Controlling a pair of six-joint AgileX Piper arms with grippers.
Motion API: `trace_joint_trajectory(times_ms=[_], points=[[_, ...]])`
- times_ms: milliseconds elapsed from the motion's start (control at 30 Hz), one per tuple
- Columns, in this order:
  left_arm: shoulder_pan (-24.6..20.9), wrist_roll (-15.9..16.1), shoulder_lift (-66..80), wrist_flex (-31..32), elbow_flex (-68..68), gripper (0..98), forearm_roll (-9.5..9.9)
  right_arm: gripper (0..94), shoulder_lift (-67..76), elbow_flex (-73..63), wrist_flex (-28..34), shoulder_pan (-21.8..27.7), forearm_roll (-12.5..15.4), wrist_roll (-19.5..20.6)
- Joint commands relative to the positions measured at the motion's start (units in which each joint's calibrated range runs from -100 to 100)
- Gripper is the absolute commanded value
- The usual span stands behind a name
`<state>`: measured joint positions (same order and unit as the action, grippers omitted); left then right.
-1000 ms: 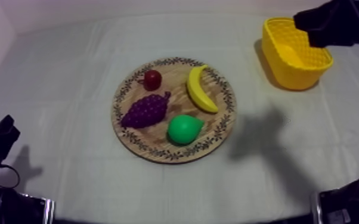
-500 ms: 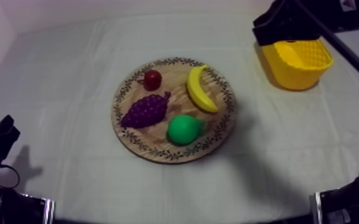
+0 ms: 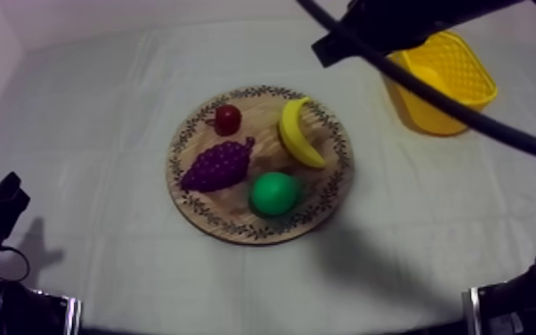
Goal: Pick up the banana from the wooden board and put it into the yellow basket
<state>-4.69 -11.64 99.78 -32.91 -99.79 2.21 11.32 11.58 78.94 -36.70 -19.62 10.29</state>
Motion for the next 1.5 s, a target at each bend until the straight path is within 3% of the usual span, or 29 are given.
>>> trace_joint_trajectory(times_ms=[0, 567, 1000, 1067, 1267, 1467], points=[[0.0, 0.0, 0.0, 0.0, 0.0, 0.1, -0.03, 0.3, -1.3, -1.4, 0.8, 0.1, 0.1, -0.2], [0.0, 0.0, 0.0, 0.0, 0.0, 0.1, -0.03, 3.4, -8.5, -6.2, 2.6, 2.1, 2.2, 2.0], [0.0, 0.0, 0.0, 0.0, 0.0, 0.1, -0.03, 11.7, -12.7, -9.3, 3.9, 2.7, 4.3, 4.3], [0.0, 0.0, 0.0, 0.0, 0.0, 0.1, -0.03, 19.1, -12.9, -9.3, 3.8, 2.7, 4.5, 4.5], [0.0, 0.0, 0.0, 0.0, 0.0, 0.1, -0.03, 53.2, -13.3, -9.5, 3.7, 2.8, 5.1, 4.7], [0.0, 0.0, 0.0, 0.0, 0.0, 0.1, -0.03, 59.3, -14.2, -9.0, 2.7, 3.1, 5.5, 4.4]])
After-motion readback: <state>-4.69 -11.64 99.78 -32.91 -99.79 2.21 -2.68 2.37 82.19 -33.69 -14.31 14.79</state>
